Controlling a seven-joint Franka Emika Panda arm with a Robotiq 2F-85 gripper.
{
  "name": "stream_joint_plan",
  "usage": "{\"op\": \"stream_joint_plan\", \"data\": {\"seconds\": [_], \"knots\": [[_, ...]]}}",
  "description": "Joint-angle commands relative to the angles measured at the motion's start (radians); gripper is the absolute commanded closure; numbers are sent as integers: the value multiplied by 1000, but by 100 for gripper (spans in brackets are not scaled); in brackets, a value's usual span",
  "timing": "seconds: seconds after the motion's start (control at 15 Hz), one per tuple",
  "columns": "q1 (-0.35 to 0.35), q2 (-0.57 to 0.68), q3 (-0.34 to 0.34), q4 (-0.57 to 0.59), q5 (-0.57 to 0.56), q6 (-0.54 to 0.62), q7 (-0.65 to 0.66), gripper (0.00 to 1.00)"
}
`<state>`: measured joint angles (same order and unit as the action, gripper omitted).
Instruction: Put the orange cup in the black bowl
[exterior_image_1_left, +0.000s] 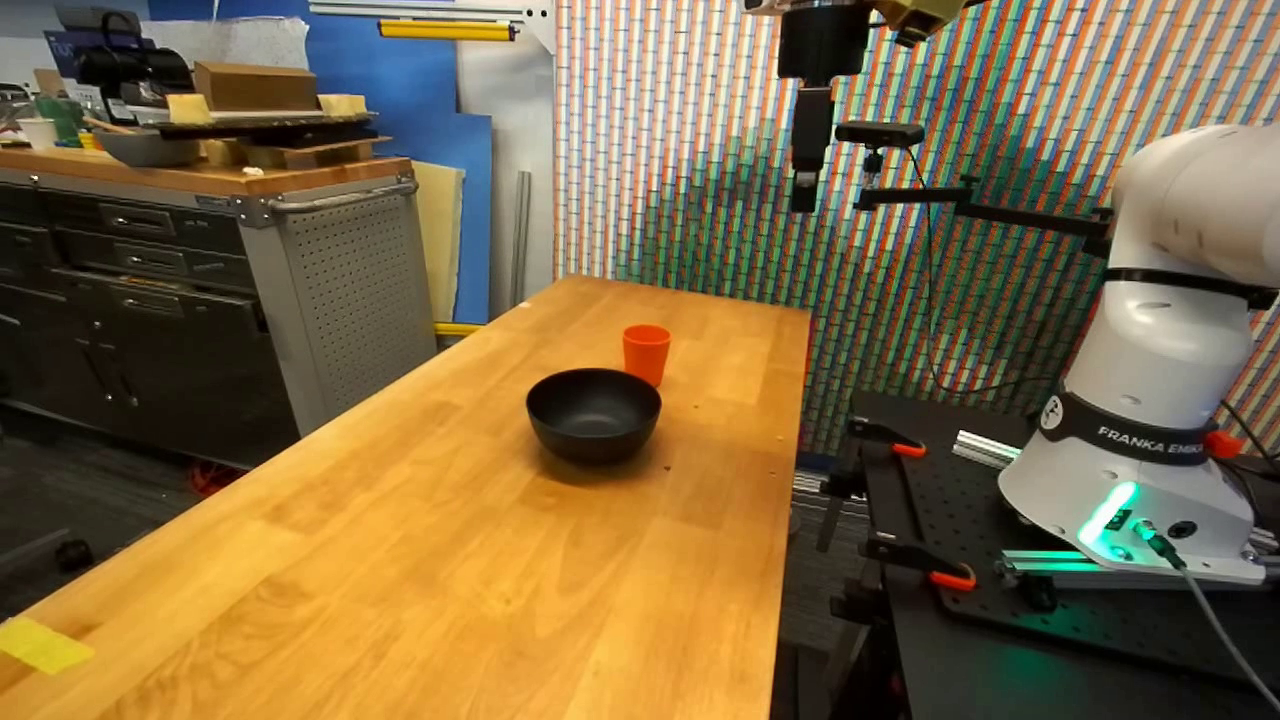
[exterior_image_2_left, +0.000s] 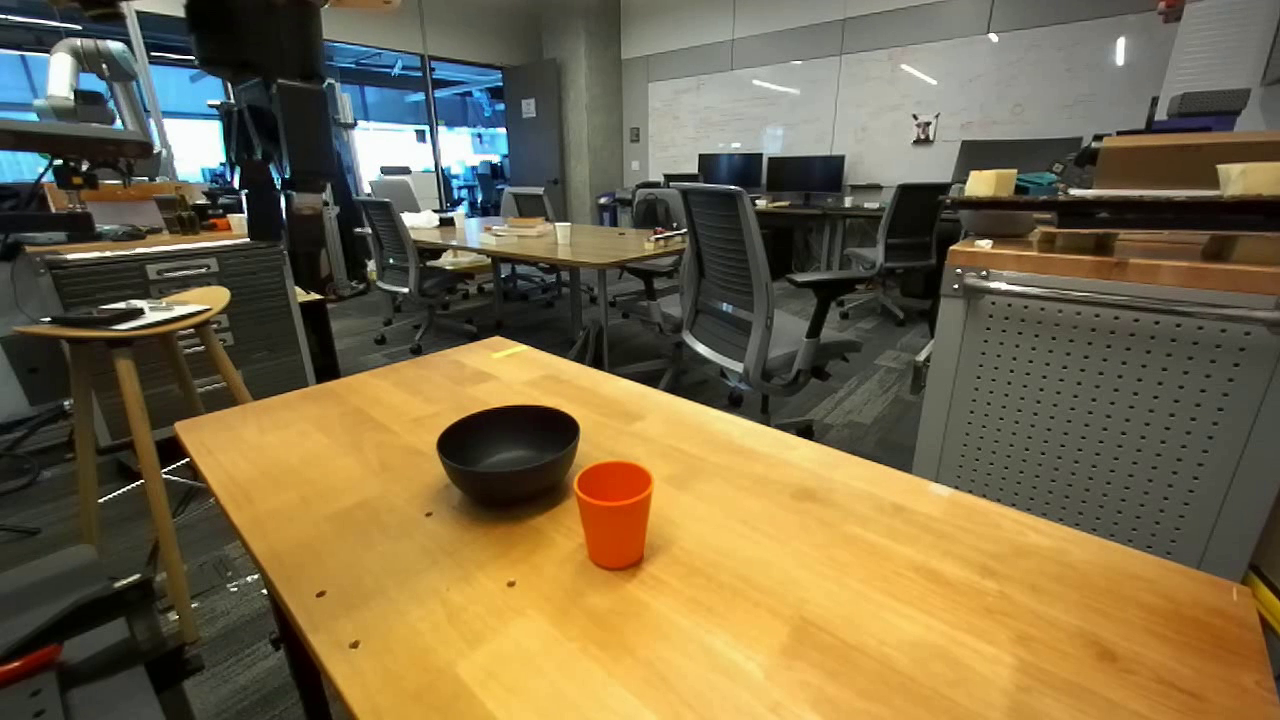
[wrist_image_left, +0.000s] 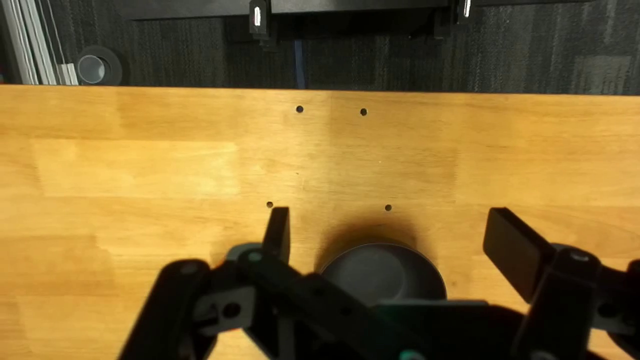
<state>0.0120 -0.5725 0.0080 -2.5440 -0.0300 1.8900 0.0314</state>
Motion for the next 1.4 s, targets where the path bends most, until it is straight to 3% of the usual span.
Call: {"op": "stream_joint_plan", "data": {"seconds": [0.0,0.27,0.73,1.07,1.33], "knots": [[-15,64,55,12,-96,89,32,0],[-48,206,21,107,-147,173,63,0],[-56,488,-86,324,60,228,-30,0],[-61,673,-71,431,142,287,-62,0],[-66,789,-71,474,91,402,-37,0]]}}
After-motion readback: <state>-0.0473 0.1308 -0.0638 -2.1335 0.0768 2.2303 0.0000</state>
